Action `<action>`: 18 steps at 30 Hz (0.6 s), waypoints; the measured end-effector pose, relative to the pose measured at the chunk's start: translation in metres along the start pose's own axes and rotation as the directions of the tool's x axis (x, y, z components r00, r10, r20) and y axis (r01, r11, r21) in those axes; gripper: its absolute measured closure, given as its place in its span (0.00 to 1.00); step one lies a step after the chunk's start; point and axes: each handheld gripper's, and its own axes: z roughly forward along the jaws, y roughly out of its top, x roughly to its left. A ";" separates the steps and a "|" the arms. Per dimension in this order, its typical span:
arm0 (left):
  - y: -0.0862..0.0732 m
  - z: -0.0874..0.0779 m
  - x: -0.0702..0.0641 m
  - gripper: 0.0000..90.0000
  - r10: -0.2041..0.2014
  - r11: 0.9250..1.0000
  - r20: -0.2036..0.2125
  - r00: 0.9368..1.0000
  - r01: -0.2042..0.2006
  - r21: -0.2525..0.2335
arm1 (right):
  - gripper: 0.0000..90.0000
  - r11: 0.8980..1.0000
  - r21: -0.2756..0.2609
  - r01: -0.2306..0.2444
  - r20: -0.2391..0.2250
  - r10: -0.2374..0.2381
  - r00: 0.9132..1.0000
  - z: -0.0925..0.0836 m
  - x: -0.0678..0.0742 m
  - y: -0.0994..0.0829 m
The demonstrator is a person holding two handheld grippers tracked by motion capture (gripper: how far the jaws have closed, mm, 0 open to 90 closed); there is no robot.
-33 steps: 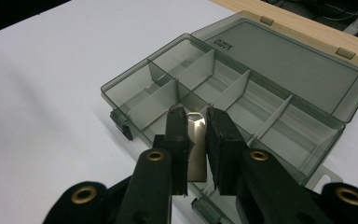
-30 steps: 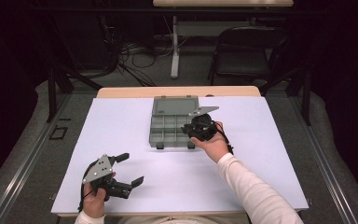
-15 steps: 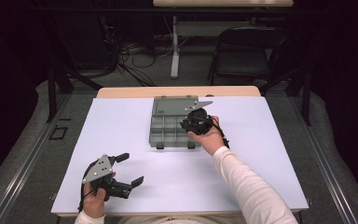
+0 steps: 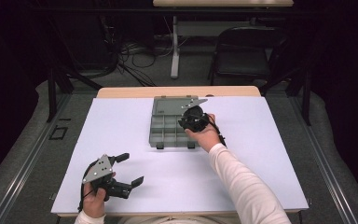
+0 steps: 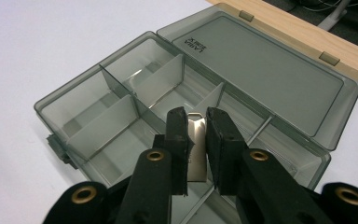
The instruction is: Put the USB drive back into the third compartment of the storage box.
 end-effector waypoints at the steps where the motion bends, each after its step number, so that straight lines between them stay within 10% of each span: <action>1: 0.000 0.000 0.000 0.03 -0.001 1.000 0.000 1.000 0.001 0.000 | 0.88 1.000 0.005 -0.003 0.003 0.003 1.000 0.002 -0.001 -0.001; 18: 0.000 0.000 0.001 0.03 -0.006 1.000 0.000 1.000 0.006 0.003 | 0.88 0.999 -0.003 -0.039 0.008 0.039 0.999 0.026 -0.011 -0.008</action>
